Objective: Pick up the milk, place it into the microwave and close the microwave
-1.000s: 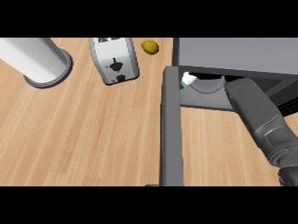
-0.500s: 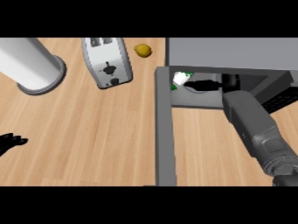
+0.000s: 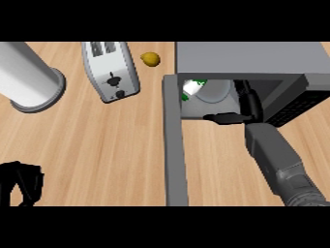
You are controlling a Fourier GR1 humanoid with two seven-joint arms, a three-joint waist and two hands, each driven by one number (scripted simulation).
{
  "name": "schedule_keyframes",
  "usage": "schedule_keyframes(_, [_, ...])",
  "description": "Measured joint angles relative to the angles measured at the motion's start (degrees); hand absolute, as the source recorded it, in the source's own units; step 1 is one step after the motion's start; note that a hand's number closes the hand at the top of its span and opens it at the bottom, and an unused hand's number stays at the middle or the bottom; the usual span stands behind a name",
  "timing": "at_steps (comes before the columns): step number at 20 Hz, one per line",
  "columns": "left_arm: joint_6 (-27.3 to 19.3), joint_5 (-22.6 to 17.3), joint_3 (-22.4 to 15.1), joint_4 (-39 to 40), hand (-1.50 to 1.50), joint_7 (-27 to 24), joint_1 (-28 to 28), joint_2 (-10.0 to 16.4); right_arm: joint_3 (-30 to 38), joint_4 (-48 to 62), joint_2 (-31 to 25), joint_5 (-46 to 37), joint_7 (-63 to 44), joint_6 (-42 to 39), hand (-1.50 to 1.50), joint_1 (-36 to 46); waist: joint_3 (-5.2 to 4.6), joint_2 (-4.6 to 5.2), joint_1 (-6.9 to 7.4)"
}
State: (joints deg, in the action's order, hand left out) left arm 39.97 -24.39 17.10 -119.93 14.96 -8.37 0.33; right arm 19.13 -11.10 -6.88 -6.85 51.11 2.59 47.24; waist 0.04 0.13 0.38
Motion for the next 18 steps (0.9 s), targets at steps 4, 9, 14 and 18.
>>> schedule_keyframes(4, [-3.0,2.4,-5.3,-0.5,1.50,-0.6,-1.2,-0.2,-1.5,-4.5,1.2,0.4,0.7,-1.9,-1.50,-5.6,-0.06,-0.37,-0.80])
schedule_keyframes(9, [-4.6,6.7,-11.2,-0.1,1.50,-0.9,0.0,-0.3,-3.9,-11.4,2.3,0.3,1.6,-3.6,-1.50,-14.3,-0.11,-0.60,-1.57])
schedule_keyframes(14, [-7.0,11.8,-15.9,2.0,1.50,-2.6,2.7,-0.3,-6.1,-22.3,2.2,1.3,-0.4,-5.6,-1.50,-24.4,-0.16,-0.79,-2.37])
schedule_keyframes(18, [-9.1,17.0,-21.0,6.0,1.50,-4.7,6.9,-0.3,-7.8,-31.8,2.5,2.1,-2.3,-7.2,-1.50,-33.0,-0.17,-0.68,-2.62])
